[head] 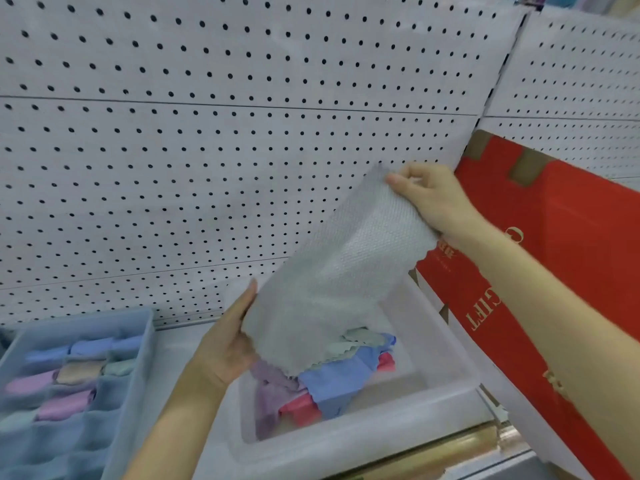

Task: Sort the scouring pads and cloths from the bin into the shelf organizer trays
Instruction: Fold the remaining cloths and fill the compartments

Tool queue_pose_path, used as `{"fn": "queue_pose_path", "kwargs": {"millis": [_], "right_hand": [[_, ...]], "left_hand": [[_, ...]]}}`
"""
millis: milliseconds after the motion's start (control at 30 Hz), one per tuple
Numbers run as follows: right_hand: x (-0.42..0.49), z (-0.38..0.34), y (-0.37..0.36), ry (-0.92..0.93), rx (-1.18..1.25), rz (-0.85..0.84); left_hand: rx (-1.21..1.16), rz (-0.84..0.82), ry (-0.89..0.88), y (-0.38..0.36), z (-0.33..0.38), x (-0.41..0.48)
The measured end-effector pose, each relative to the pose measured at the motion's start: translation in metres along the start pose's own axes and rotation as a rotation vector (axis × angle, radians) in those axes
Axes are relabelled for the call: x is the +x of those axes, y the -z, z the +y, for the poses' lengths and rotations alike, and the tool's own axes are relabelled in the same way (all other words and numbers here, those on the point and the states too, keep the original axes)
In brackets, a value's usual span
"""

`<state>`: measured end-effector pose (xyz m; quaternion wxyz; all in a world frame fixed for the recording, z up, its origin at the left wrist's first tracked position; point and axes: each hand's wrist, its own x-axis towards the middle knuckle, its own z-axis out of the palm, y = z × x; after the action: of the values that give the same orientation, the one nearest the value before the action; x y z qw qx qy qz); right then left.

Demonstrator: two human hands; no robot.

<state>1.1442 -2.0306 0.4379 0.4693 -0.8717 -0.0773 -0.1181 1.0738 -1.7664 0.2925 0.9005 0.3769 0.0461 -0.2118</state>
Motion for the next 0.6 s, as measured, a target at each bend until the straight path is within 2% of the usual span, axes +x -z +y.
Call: {"fn": "queue_pose_path", "kwargs": {"millis": [67,133,200,233,400,600], "right_hand": [[-0.002,0.025,-0.013,-0.12,0.059,0.122],[-0.007,0.048,-0.024,-0.241,0.174,0.201],[-0.014,0.067,-0.033,-0.315,0.266,0.231],[-0.018,0.074,-0.035,-0.345,0.29,0.245],[-0.03,0.093,-0.033,-0.47,0.339,0.312],[-0.047,0.106,-0.014,-0.518,0.381,0.366]], "left_hand": [[-0.175,0.059,-0.017,0.012,-0.009,0.01],[-0.302,0.0,0.023,0.026,-0.018,0.018],[-0.31,-0.088,0.084,0.029,-0.025,0.021],[-0.282,-0.077,0.093,0.029,-0.031,0.025],[-0.209,0.295,0.246,0.007,-0.069,0.042],[-0.237,0.321,0.367,-0.019,-0.117,0.058]]}}
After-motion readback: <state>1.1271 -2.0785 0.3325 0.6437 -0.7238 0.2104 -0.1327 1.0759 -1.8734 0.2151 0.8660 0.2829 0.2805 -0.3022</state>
